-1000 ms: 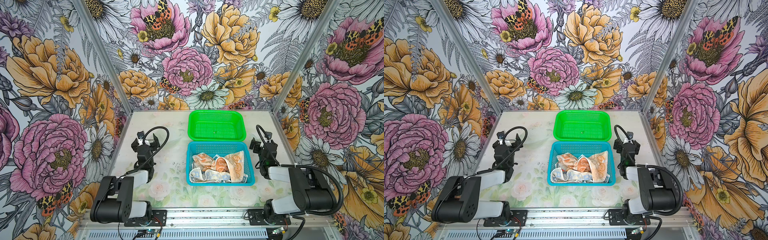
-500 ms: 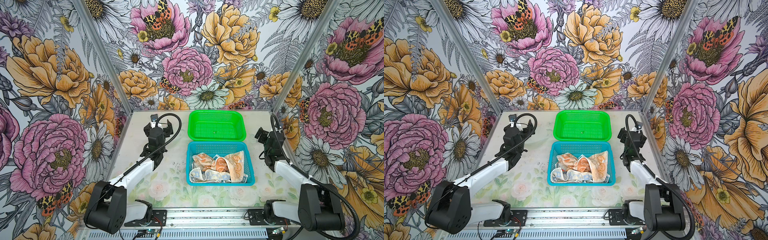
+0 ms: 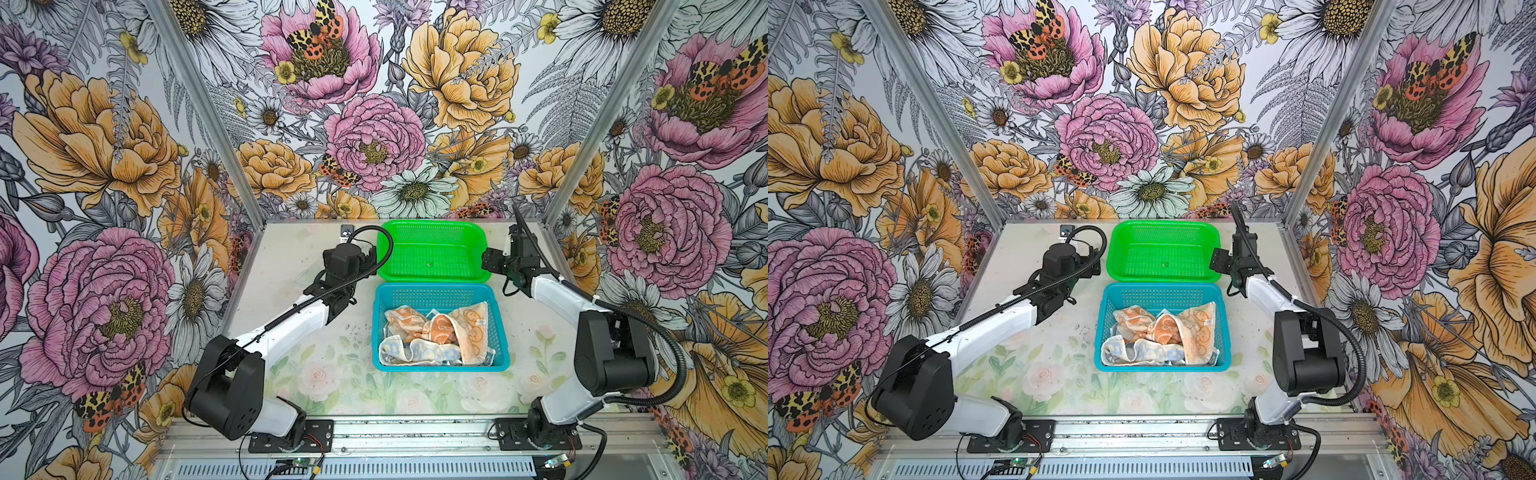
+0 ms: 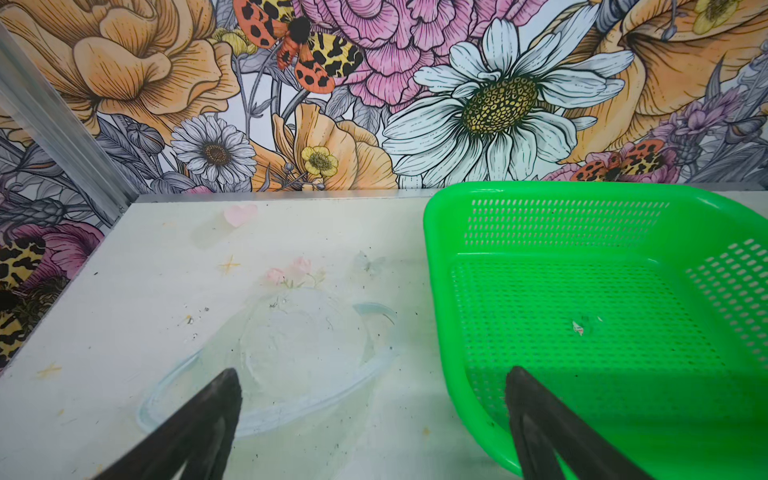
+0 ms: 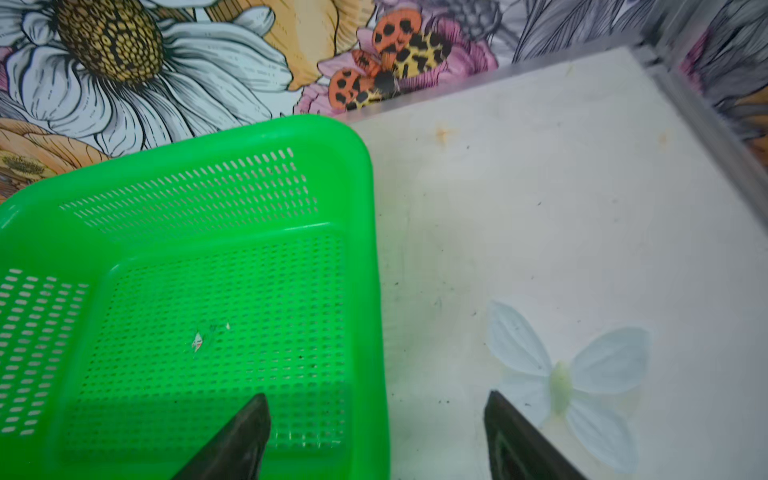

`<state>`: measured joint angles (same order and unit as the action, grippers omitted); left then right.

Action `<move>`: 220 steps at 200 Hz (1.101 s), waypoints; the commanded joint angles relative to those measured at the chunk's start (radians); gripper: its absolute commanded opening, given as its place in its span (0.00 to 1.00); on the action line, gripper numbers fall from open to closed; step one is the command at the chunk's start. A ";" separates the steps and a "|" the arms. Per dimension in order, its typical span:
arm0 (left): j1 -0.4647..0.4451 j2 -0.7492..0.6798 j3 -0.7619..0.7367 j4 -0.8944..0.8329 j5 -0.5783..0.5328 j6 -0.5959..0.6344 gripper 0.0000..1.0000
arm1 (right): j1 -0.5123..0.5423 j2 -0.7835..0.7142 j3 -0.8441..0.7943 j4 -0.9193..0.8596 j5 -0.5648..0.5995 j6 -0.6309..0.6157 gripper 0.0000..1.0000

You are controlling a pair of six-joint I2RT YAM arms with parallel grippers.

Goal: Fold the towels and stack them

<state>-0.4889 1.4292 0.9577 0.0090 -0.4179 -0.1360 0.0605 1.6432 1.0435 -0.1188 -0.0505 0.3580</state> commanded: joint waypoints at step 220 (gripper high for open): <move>0.104 -0.078 -0.029 -0.267 0.326 -0.291 0.99 | 0.420 0.444 0.553 -0.182 0.014 -0.380 0.33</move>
<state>-0.4042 1.3682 0.9195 -0.1982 -0.2070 -0.3927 0.4595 2.0407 1.5223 -0.2638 -0.0311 0.0097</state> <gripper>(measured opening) 0.990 0.294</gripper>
